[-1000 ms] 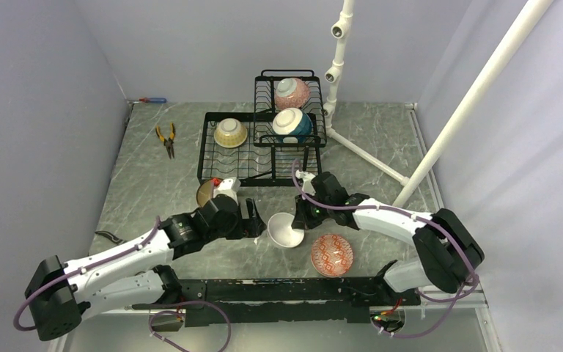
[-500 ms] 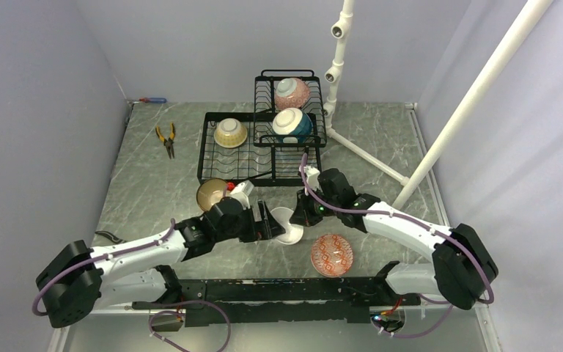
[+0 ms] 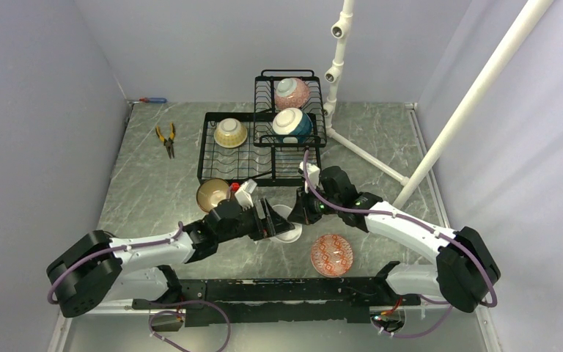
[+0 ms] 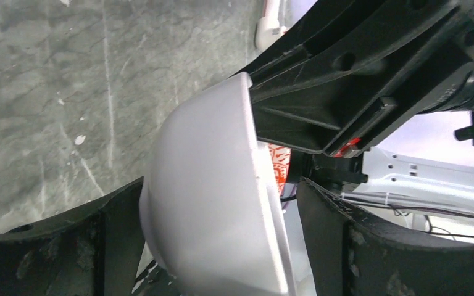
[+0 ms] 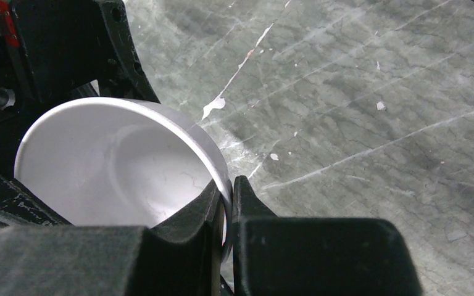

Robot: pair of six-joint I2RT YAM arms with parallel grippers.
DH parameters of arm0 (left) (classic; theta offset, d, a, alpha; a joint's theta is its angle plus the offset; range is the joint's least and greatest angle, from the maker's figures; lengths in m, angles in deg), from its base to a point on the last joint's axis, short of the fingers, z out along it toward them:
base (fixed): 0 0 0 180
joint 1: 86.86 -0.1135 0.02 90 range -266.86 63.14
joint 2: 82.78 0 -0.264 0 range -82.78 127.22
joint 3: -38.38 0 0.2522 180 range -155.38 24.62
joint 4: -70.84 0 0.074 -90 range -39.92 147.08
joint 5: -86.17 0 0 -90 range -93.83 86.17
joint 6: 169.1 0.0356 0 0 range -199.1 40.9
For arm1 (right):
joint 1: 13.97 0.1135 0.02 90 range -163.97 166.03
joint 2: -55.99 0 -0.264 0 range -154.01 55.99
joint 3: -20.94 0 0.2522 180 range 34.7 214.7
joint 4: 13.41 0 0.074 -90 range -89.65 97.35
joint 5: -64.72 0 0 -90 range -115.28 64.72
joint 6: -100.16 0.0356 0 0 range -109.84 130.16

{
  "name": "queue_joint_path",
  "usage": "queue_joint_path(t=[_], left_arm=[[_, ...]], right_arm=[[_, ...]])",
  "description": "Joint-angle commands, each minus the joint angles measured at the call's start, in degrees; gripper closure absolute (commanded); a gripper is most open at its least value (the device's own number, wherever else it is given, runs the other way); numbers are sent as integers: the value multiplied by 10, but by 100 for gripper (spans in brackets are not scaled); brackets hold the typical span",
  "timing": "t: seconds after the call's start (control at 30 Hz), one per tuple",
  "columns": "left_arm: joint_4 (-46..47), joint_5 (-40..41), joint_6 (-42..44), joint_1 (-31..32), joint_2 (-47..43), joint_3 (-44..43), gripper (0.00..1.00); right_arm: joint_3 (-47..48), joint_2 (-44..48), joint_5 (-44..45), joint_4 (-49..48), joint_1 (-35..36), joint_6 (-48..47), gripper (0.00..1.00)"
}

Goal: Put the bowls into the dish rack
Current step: Pick up the bowl from the center of the board.

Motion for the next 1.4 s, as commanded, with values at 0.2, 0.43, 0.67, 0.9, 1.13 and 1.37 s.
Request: queue_joint_path(t=[0.2,0.43,0.67,0.9,1.13,1.37], left_arm=[[54,-8,-27,-2,-19,11,7],[-6,-5,-35,-3,-52,15,5],[47,-19,-76,-3,-39,53,6],[40,-15,-73,-3,-51,53,11],[-3,1,-64,-3,-77,43,22],[-41,13,-46,-3,-92,29,43]], right_arm=[[25,16,0,-16,3,8,100],[29,12,3,-17,3,7,100],[34,6,7,-10,3,4,100],[34,4,7,-11,3,4,100],[34,3,8,-10,3,3,100],[29,-1,1,-17,3,11,100]])
